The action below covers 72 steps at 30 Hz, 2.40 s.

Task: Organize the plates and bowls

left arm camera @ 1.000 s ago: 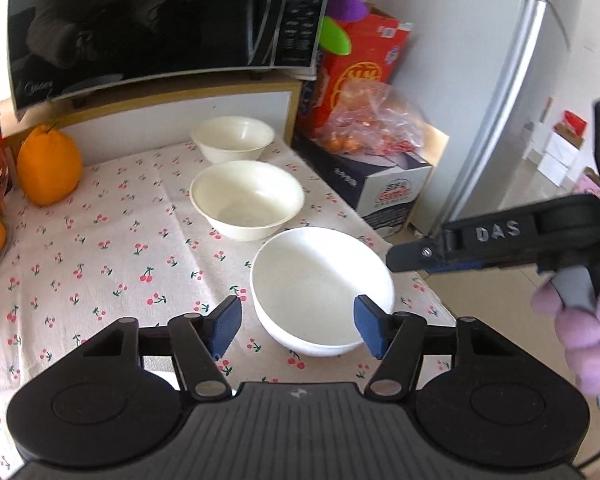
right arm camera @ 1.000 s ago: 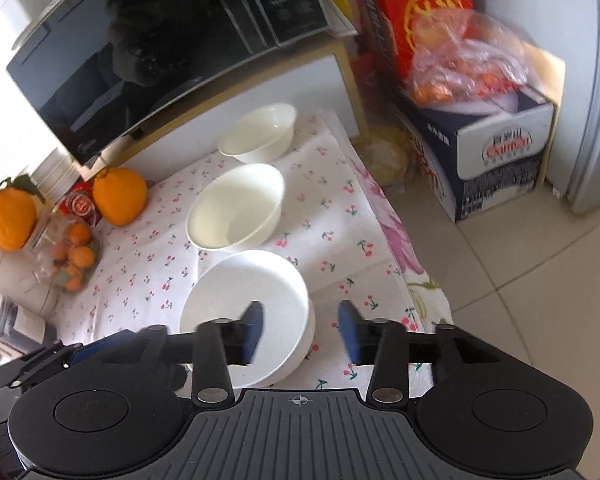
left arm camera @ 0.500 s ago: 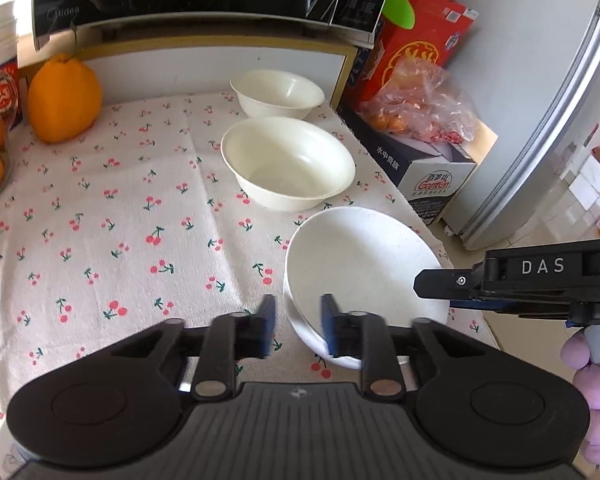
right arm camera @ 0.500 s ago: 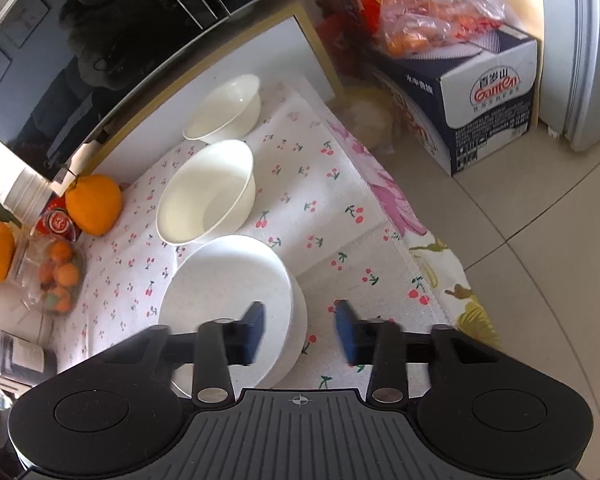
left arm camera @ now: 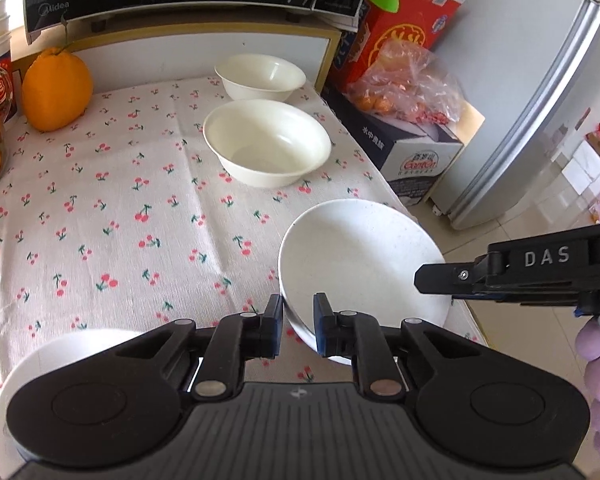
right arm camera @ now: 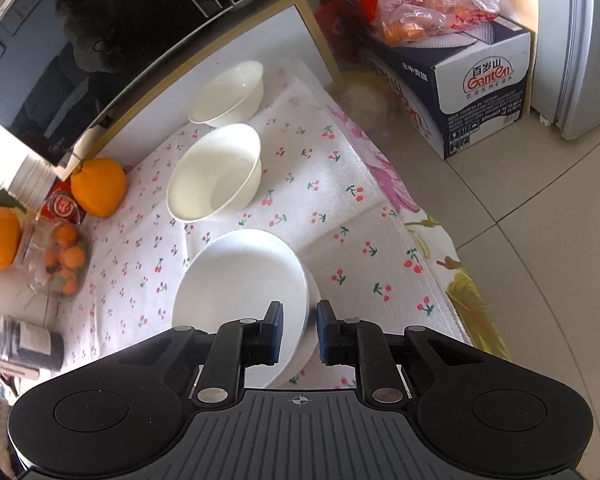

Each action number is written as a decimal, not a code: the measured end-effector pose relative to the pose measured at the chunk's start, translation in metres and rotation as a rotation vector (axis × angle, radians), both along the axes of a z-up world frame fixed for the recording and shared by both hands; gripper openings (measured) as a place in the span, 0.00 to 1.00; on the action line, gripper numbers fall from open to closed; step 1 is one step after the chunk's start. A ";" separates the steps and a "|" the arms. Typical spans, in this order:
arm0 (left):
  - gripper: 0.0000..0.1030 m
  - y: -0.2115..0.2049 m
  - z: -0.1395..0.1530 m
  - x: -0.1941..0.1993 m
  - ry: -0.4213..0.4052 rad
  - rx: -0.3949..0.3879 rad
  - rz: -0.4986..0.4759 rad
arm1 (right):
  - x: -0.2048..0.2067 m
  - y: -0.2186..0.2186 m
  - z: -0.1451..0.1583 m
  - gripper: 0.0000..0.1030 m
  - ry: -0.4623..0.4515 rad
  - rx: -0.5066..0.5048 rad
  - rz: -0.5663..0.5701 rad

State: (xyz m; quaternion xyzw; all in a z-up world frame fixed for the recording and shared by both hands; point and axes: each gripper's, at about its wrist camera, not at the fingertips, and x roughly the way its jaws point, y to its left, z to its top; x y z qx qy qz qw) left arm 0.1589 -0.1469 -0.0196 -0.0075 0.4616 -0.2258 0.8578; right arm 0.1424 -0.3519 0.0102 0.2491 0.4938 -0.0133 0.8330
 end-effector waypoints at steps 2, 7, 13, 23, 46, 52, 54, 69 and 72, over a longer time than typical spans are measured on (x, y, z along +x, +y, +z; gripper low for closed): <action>0.14 -0.003 0.000 -0.005 0.000 0.020 -0.011 | -0.003 0.001 0.002 0.17 0.008 -0.008 0.009; 0.14 -0.006 0.000 -0.014 0.003 0.048 -0.032 | -0.009 0.002 0.001 0.17 0.041 -0.024 0.019; 0.14 -0.009 0.001 -0.018 0.005 0.057 -0.047 | -0.011 0.001 -0.004 0.17 0.074 -0.034 0.027; 0.14 -0.011 -0.004 -0.015 0.024 0.061 -0.034 | -0.010 0.004 -0.011 0.17 0.099 -0.047 0.050; 0.50 0.002 0.012 -0.019 -0.032 0.038 -0.001 | -0.013 -0.005 0.000 0.59 0.013 0.000 0.060; 0.81 0.005 0.019 -0.016 -0.095 0.048 0.025 | -0.013 -0.007 0.010 0.76 -0.054 -0.005 0.065; 0.89 0.006 0.021 -0.013 -0.124 0.061 0.031 | -0.010 -0.009 0.014 0.81 -0.071 0.004 0.051; 0.99 -0.001 0.017 0.040 -0.346 0.215 -0.080 | 0.059 -0.031 0.014 0.86 -0.138 0.108 -0.093; 0.99 -0.007 0.009 0.050 -0.358 0.246 -0.110 | 0.072 -0.032 0.005 0.86 -0.142 0.130 -0.099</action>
